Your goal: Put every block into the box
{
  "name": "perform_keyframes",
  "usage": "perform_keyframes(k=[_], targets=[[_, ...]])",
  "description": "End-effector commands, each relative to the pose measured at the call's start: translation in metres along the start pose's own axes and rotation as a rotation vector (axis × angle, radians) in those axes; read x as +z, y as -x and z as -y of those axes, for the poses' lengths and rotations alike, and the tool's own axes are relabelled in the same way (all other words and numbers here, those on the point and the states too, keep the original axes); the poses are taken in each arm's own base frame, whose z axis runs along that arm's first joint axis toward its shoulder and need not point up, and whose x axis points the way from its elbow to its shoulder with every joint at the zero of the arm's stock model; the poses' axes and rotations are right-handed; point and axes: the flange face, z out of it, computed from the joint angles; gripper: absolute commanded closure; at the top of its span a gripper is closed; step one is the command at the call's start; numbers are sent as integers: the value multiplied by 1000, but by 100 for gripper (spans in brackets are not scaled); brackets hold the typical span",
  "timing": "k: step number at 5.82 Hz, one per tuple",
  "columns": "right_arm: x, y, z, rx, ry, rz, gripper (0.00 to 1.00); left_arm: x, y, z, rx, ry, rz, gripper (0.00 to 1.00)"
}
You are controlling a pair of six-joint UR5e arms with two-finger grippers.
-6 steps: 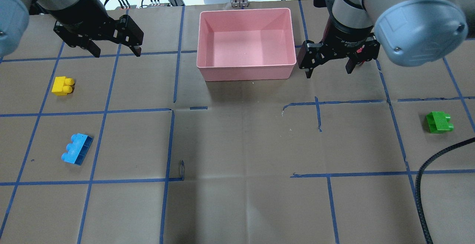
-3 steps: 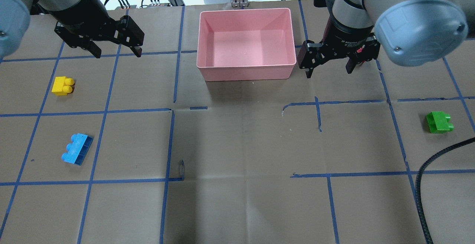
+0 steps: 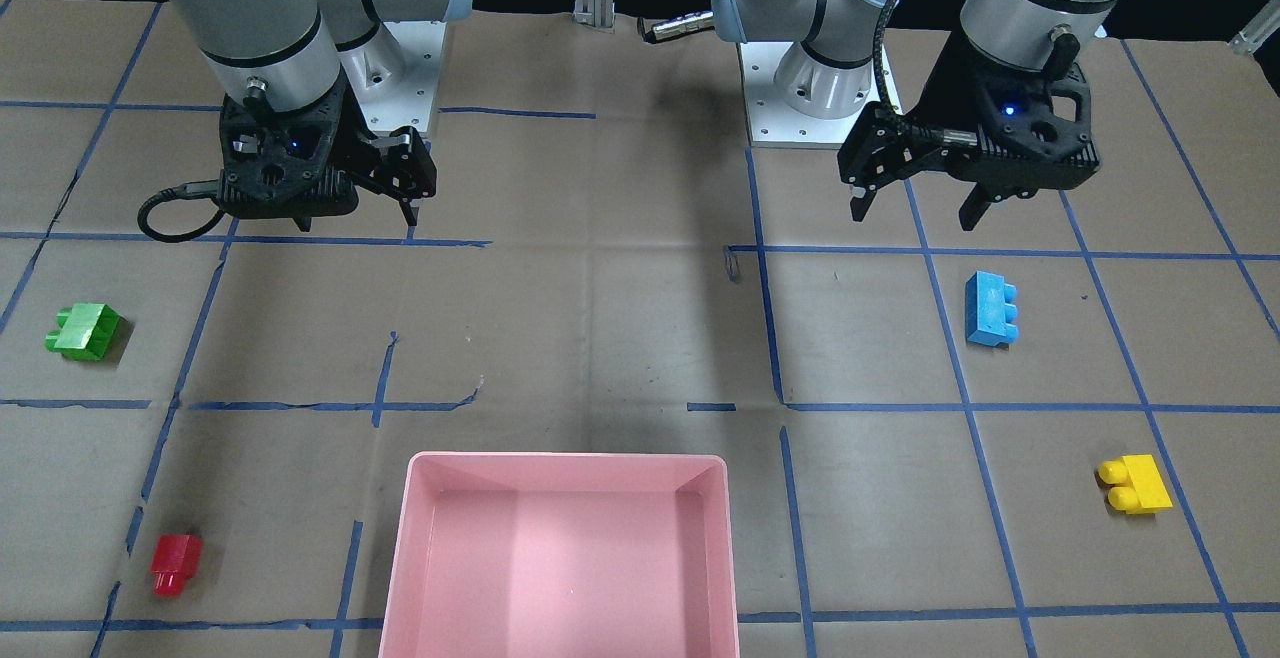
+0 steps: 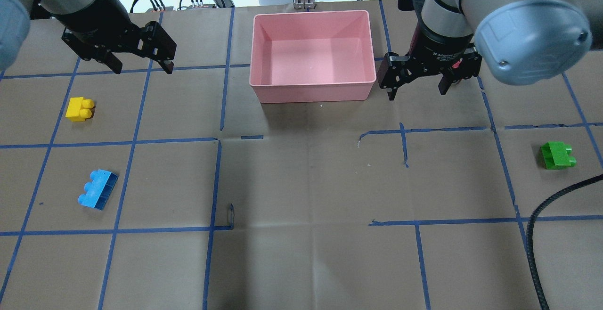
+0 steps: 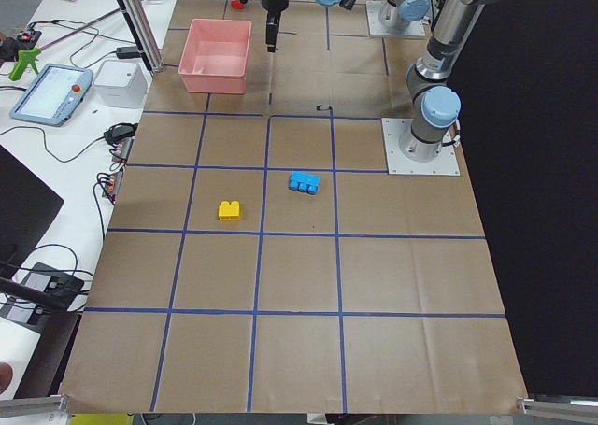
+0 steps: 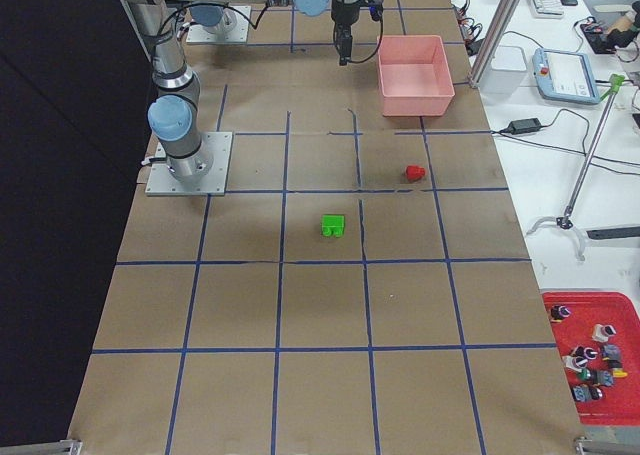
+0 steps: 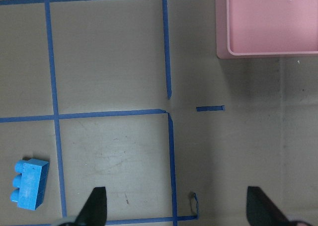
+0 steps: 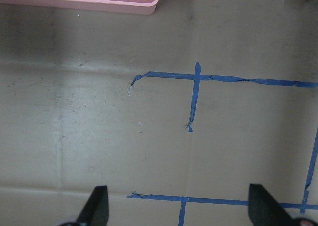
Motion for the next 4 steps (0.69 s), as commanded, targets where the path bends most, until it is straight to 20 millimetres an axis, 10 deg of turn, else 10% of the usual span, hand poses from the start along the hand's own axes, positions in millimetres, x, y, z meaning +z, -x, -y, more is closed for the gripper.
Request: perform_keyframes(k=[1, 2, 4], targets=[[0, -9, 3, 6, -6, 1, 0, -1, 85, -7, 82, 20, 2, 1], [1, -38, 9, -33, -2, -1, 0, 8, 127, -18, 130, 54, -11, 1], [-1, -165, 15, -49, 0, 8, 0, 31, 194, -69, 224, 83, -42, 1]])
